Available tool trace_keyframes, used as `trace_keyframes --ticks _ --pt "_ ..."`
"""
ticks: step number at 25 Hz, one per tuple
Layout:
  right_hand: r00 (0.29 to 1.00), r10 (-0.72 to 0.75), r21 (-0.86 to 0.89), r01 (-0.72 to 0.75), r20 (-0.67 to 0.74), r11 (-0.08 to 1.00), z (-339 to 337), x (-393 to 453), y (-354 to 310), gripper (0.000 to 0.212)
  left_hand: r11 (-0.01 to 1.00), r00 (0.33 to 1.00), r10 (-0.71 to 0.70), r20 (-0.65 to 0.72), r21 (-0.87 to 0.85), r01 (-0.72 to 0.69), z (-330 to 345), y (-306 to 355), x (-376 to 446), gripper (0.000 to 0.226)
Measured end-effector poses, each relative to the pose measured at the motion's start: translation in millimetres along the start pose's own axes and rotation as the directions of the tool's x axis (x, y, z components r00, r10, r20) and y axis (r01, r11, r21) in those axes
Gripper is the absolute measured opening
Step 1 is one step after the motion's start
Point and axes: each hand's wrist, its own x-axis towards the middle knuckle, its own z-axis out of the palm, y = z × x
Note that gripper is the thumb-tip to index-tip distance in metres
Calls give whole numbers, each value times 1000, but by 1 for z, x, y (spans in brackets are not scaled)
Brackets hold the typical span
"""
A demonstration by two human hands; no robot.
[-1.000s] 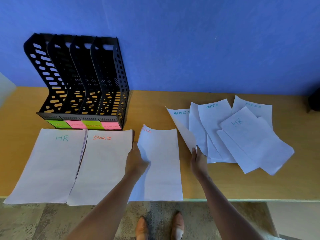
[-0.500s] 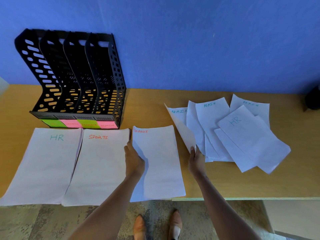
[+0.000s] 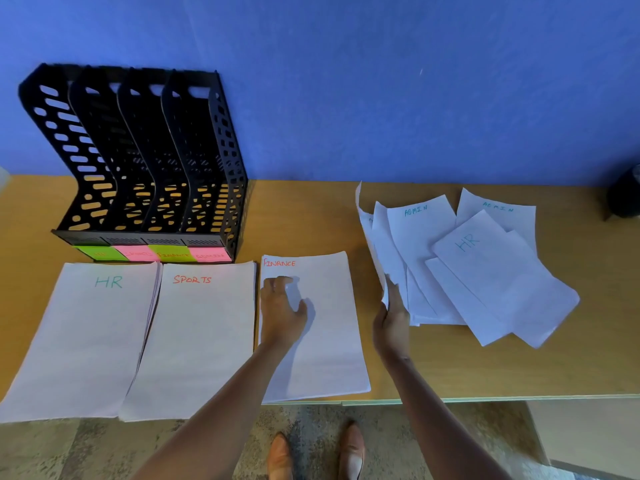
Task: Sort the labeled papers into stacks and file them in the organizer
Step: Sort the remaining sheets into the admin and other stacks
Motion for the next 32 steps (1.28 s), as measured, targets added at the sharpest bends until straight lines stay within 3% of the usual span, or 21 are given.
trace_keyframes --ticks 2,3,4,5,6,8,11,12,15,17,20,23,25,28,32 --pt "974 -224 -60 224 10 973 0 -1 -12 75 970 998 -46 32 -238 52 5 16 6 22" --pt "940 -334 -45 337 68 940 -2 0 -19 68 921 985 -131 108 -353 161 6 24 10 15" --pt "916 -390 -78 397 95 914 0 -2 -23 61 823 948 -222 228 -477 307 5 33 14 16" --pt "880 -463 -110 473 108 874 3 -5 -26 105 680 894 -271 356 -587 440 3 42 17 26" --pt "853 -486 -142 514 192 846 2 -8 -29 76 519 841 -277 465 -664 538 -1 48 21 37" --pt "799 -551 -186 595 241 782 9 -20 -35 85 295 789 -215 575 -732 614 -9 48 27 53" --pt "738 -562 -203 656 374 727 23 -42 -30 86 180 738 -125 663 -716 674 -16 38 29 51" --pt "719 -561 -181 667 410 722 23 -48 -32 80 207 729 -152 668 -699 684 -16 33 27 43" --pt "681 -565 -95 674 466 733 23 -52 -21 57 445 780 -355 515 -641 626 -9 15 23 22" --pt "761 -492 -78 572 423 817 16 -50 -14 63 534 771 -441 459 -557 636 -5 1 21 21" --pt "963 -207 -114 228 172 967 -1 -30 -7 55 602 727 -507 462 -413 683 0 -19 19 26" --pt "999 -5 -130 10 43 991 -18 1 7 45 612 700 -565 436 -348 710 5 -29 20 22" --pt "982 74 -208 -37 173 977 -24 21 21 65 616 696 -583 418 -332 715 9 -33 20 29" --pt "867 122 -336 55 482 940 -28 36 37 90 641 700 -597 391 -292 710 10 -36 19 36" --pt "873 98 -476 164 478 864 -20 39 45 70 675 713 -581 394 -257 692 11 -38 17 36"
